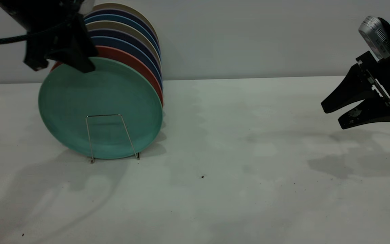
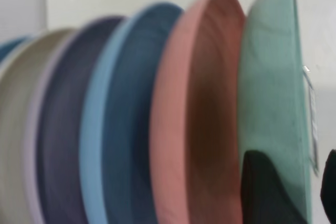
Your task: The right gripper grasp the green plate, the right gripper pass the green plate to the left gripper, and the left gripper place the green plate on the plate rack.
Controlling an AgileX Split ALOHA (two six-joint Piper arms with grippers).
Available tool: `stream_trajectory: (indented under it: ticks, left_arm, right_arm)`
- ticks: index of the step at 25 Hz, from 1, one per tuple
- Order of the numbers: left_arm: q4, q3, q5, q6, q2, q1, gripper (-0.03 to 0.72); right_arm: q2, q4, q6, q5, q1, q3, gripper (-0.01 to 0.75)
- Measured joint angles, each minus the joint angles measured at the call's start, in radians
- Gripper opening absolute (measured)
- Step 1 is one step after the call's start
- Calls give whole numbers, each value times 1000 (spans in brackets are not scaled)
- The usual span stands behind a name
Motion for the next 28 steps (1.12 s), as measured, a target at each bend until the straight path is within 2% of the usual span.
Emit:
stream_trajectory:
  ticks: [4, 10, 12, 15, 18, 20, 22, 25, 28]
  left_arm:
    - [82, 0, 8, -146, -44, 0, 296]
    - [95, 0, 0, -314, -158, 0, 296]
    - [98, 0, 13, -430, -197, 2, 296]
    - [106, 0, 75, -738, -254, 33, 296]
    - [198, 0, 201, -1245, -309, 98, 296]
    - [308, 0, 302, -1544, -339, 148, 296]
    - [452, 0, 408, -1752, -368, 188, 296]
    - [555, 0, 536, -1823, -416, 204, 296]
    - [488, 0, 558, -1769, -487, 204, 296]
  right_arm:
    - [0, -1, 3, -1, 0, 0, 578]
    - [0, -2, 5, -2, 0, 0, 578]
    - [0, -11, 13, -2, 0, 0, 578]
    - [-1, -46, 57, -2, 0, 0, 577]
    - [-23, -159, 137, -1, 20, 0, 573]
    - [-59, -253, 202, 0, 55, -4, 573]
    - [-98, -355, 286, 9, 103, -21, 573]
    - [-168, -557, 448, 64, 209, -53, 572]
    - [-266, -792, 638, 155, 322, -64, 564]
